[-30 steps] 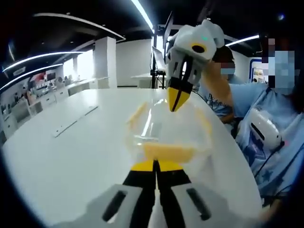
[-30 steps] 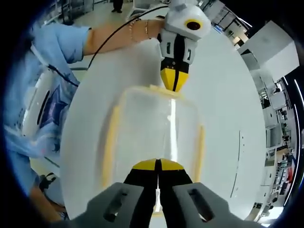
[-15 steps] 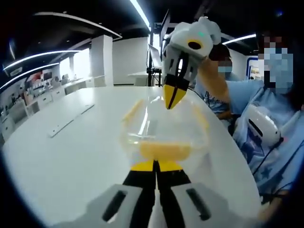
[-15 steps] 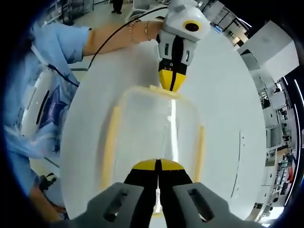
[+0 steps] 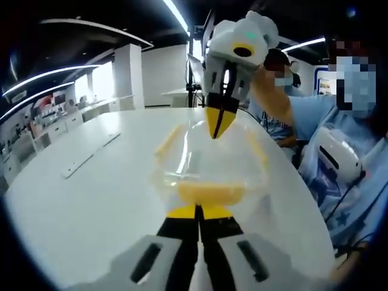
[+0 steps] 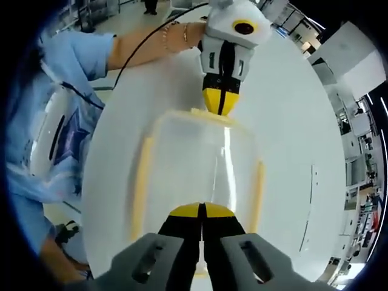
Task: Snap each plastic latch of the storage box into its locked position after aligning the lid with the box until every specified latch is closed and the lid sits flush.
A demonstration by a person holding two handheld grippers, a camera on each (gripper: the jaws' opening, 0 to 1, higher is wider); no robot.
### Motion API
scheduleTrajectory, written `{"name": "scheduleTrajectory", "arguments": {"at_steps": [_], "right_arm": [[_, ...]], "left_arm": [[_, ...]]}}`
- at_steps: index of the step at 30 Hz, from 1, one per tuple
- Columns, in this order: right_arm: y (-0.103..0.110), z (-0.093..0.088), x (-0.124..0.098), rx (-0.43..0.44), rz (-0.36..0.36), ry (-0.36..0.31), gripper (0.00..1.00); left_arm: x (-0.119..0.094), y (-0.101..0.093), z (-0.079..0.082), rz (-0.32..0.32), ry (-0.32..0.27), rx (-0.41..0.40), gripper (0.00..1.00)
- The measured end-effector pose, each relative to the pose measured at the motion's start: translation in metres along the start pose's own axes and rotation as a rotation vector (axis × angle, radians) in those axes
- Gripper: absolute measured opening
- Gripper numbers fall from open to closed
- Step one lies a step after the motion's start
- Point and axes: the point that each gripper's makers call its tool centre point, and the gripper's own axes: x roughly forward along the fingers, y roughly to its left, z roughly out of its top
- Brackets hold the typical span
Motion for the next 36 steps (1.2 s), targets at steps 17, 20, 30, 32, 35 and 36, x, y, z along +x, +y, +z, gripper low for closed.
{"name": "scheduleTrajectory", "arguments": {"at_steps": [17, 20, 30, 32, 35, 36], "right_arm": [[0.006, -0.002, 0.008, -0.039, -0.031, 0.059, 0.0], [0.007, 0.0, 0.008, -0.039, -0.037, 0.066, 0.0], [0.007, 0.005, 0.007, -0.033, -0.065, 0.082, 0.0], [0.007, 0.005, 0.006, -0.038, -0.08, 0.08, 0.0], [0.006, 0.006, 0.005, -0.037, -0.096, 0.064, 0.0], [0.006, 0.006, 0.004, -0.036, -0.1, 0.058, 0.0]], "left_arm": [[0.008, -0.008, 0.001, 0.011, 0.03, 0.04, 0.0], [0.007, -0.006, 0.0, 0.014, 0.032, 0.04, 0.0], [0.0, -0.004, -0.003, 0.018, 0.021, 0.034, 0.0], [0.0, 0.0, -0.005, 0.038, 0.031, 0.031, 0.0], [-0.009, 0.016, -0.01, 0.103, 0.051, 0.014, 0.0], [-0.013, 0.022, -0.011, 0.126, 0.054, 0.001, 0.0]]}}
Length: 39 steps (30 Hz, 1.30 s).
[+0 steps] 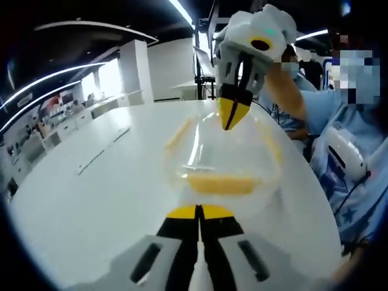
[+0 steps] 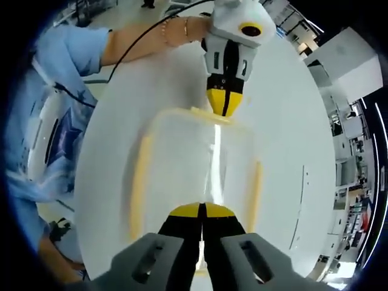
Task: Snap each plastic latch of the storage box into its locked position after aligning the lid with the box until every specified latch is closed and the lid sits flush.
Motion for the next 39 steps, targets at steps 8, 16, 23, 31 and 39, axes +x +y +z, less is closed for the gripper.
{"name": "scheduleTrajectory", "arguments": {"at_steps": [8, 16, 23, 31, 39], "right_arm": [[0.0, 0.003, -0.002, -0.019, -0.03, -0.012, 0.0], [0.0, 0.001, -0.004, -0.028, -0.054, -0.032, 0.0], [0.001, 0.001, -0.004, -0.033, -0.065, -0.04, 0.0], [0.002, -0.001, -0.006, -0.039, -0.082, -0.056, 0.0], [0.003, -0.003, -0.006, -0.063, -0.123, -0.092, 0.0]], "left_arm": [[-0.02, 0.01, 0.041, 0.102, -0.123, 0.026, 0.0], [-0.001, -0.015, 0.068, 0.049, -0.065, 0.132, 0.0], [0.017, -0.034, 0.082, -0.029, 0.011, 0.199, 0.0], [0.039, -0.047, 0.074, -0.089, 0.266, 0.259, 0.0], [0.05, -0.055, 0.06, -0.157, 0.505, 0.248, 0.0]]}}
